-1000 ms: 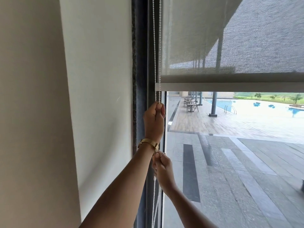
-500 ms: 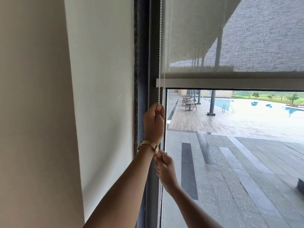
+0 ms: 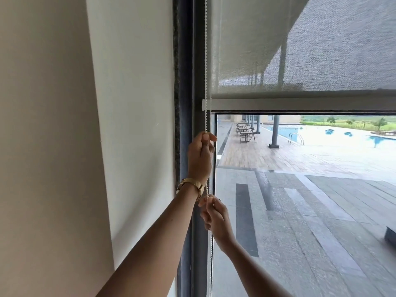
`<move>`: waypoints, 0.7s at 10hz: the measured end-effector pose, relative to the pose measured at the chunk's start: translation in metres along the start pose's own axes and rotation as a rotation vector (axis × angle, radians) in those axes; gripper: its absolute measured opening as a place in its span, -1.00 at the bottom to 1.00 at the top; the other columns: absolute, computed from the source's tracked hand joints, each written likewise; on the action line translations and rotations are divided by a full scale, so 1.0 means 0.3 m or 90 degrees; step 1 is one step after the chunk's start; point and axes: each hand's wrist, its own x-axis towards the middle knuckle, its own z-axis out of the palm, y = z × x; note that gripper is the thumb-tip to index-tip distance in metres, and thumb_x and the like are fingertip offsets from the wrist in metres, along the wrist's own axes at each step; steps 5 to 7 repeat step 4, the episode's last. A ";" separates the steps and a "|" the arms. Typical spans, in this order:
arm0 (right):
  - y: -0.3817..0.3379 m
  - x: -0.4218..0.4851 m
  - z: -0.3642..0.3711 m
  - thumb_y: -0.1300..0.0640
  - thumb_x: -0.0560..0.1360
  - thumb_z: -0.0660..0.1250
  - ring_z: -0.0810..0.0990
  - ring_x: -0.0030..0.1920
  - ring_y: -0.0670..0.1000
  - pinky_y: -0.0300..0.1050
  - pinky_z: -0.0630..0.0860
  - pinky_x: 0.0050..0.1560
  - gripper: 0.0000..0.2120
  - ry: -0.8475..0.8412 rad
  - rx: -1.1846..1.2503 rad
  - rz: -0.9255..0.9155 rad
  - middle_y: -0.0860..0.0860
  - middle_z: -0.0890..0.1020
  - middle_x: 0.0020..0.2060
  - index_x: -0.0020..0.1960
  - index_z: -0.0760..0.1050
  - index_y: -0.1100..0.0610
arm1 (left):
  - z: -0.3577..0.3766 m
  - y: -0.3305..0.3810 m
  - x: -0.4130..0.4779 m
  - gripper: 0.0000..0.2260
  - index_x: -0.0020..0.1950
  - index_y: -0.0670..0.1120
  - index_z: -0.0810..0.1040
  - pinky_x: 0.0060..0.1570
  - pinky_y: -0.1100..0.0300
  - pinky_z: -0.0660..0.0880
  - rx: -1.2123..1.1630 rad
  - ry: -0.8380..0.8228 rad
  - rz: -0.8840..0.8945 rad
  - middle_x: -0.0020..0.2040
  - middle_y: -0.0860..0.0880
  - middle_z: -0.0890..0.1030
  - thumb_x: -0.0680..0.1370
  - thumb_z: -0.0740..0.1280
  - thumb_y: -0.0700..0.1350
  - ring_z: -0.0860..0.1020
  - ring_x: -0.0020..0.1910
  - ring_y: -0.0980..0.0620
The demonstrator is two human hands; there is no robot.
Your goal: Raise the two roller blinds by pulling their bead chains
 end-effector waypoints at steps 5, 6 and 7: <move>-0.052 -0.088 -0.122 0.08 0.60 0.09 0.58 -0.19 0.05 0.08 0.54 -0.13 -0.67 0.116 -0.106 -0.088 -0.08 0.65 -0.28 -0.19 0.58 -0.01 | 0.080 -0.013 -0.178 -0.52 0.46 -0.11 0.23 0.39 -0.15 0.22 0.385 0.142 0.156 0.46 -0.14 0.27 0.56 0.18 -0.01 0.26 0.43 -0.08; -0.052 -0.088 -0.122 0.08 0.60 0.09 0.58 -0.19 0.05 0.08 0.54 -0.13 -0.67 0.116 -0.106 -0.088 -0.08 0.65 -0.28 -0.19 0.58 -0.01 | 0.080 -0.013 -0.178 -0.52 0.46 -0.11 0.23 0.39 -0.15 0.22 0.385 0.142 0.156 0.46 -0.14 0.27 0.56 0.18 -0.01 0.26 0.43 -0.08; -0.052 -0.088 -0.122 0.08 0.60 0.09 0.58 -0.19 0.05 0.08 0.54 -0.13 -0.67 0.116 -0.106 -0.088 -0.08 0.65 -0.28 -0.19 0.58 -0.01 | 0.080 -0.013 -0.178 -0.52 0.46 -0.11 0.23 0.39 -0.15 0.22 0.385 0.142 0.156 0.46 -0.14 0.27 0.56 0.18 -0.01 0.26 0.43 -0.08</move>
